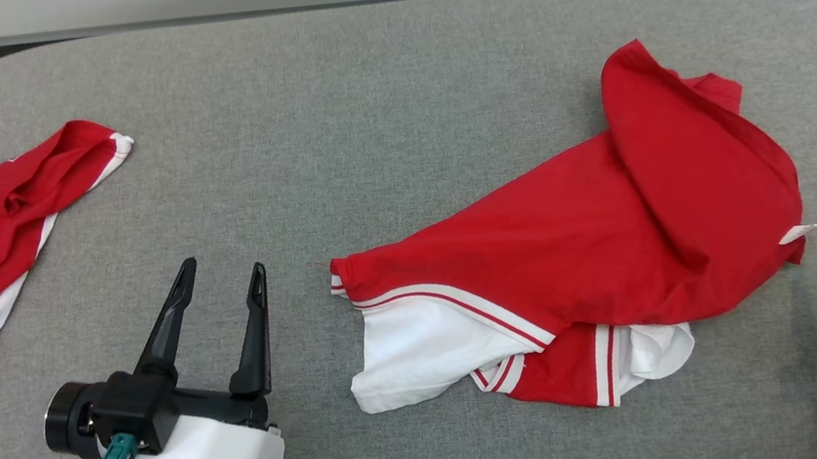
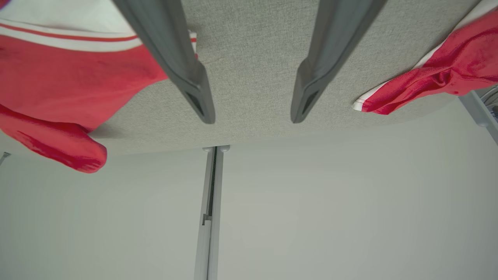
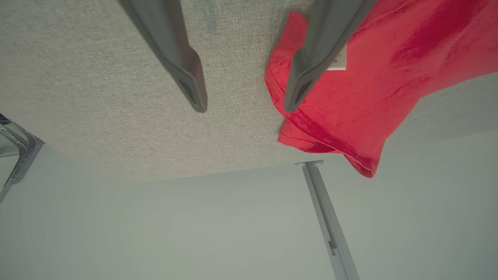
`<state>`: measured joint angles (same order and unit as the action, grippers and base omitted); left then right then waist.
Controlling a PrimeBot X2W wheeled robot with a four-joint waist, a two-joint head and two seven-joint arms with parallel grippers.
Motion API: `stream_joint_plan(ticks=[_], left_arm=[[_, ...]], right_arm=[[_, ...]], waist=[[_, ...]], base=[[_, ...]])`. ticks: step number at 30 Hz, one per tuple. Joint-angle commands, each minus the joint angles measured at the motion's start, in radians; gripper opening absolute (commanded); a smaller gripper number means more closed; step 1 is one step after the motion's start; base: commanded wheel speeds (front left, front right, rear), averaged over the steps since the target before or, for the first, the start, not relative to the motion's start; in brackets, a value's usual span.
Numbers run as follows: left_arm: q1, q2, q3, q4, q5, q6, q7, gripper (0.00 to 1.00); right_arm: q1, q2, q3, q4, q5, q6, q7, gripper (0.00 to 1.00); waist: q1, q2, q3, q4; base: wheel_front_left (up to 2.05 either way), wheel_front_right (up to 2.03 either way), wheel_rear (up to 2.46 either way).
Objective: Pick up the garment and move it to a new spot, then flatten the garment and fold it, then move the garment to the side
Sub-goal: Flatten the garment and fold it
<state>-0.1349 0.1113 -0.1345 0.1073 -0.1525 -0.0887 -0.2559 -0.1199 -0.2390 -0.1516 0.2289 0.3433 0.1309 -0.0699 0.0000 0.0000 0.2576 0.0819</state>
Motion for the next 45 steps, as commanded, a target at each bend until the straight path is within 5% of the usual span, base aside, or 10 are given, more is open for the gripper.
stream_joint_plan(ticks=[1,12,13,14,15,23,28,36,38,45], left_arm=[[-0.017,0.002,-0.001,0.0,0.0,-0.006,-0.001,1.0],[-0.105,-0.012,-0.038,0.05,-0.014,-0.018,-0.009,1.0],[-0.108,-0.013,-0.041,0.054,-0.015,-0.02,-0.01,1.0],[-0.11,-0.013,-0.042,0.058,-0.015,-0.021,-0.01,1.0],[-0.112,-0.014,-0.043,0.059,-0.015,-0.021,-0.009,1.0],[-0.099,-0.021,-0.028,0.054,-0.01,-0.023,-0.01,1.0],[-0.085,-0.021,-0.02,0.052,-0.006,-0.026,-0.01,1.0],[-0.09,-0.017,-0.02,0.056,0.0,-0.031,-0.009,1.0],[-0.096,-0.017,-0.023,0.059,-0.001,-0.033,-0.009,1.0],[-0.065,-0.009,-0.014,0.077,-0.004,-0.035,-0.009,1.0]], right_arm=[[-0.022,-0.009,0.004,0.009,0.006,0.0,0.006,1.0],[-0.25,-0.134,0.176,0.241,0.077,0.0,0.163,1.0],[-0.259,-0.141,0.185,0.256,0.088,0.0,0.172,0.45],[-0.262,-0.145,0.188,0.267,0.099,0.0,0.174,0.05],[-0.26,-0.148,0.192,0.272,0.107,0.0,0.172,0.0],[-0.175,-0.15,0.161,0.201,0.143,0.0,0.074,0.0],[-0.072,-0.154,0.054,0.087,0.121,0.0,0.046,0.0],[0.056,-0.048,-0.107,-0.056,0.043,0.0,0.157,0.0],[0.054,-0.018,-0.119,-0.046,0.025,0.0,0.157,1.0],[0.066,0.062,-0.174,-0.084,-0.082,0.0,-0.007,1.0]], waist=[[0.0,0.0,0.032,0.015],[0.0,0.0,0.1,0.054],[0.0,0.0,0.101,0.056],[0.0,0.0,0.099,0.058],[0.0,0.0,0.097,0.06],[0.0,0.0,0.075,0.04],[0.0,0.0,0.06,0.023],[0.0,0.0,0.056,0.017],[0.0,0.0,0.057,0.019],[0.0,0.0,0.019,0.022]], base=[[0.0,0.0,0.0],[0.0,0.0,0.0],[0.0,0.0,0.0],[0.0,0.0,0.0],[0.0,0.0,0.0],[0.0,0.0,0.0],[0.0,0.0,0.0],[0.0,0.0,0.0],[0.0,0.0,0.0],[0.0,0.0,0.0]])
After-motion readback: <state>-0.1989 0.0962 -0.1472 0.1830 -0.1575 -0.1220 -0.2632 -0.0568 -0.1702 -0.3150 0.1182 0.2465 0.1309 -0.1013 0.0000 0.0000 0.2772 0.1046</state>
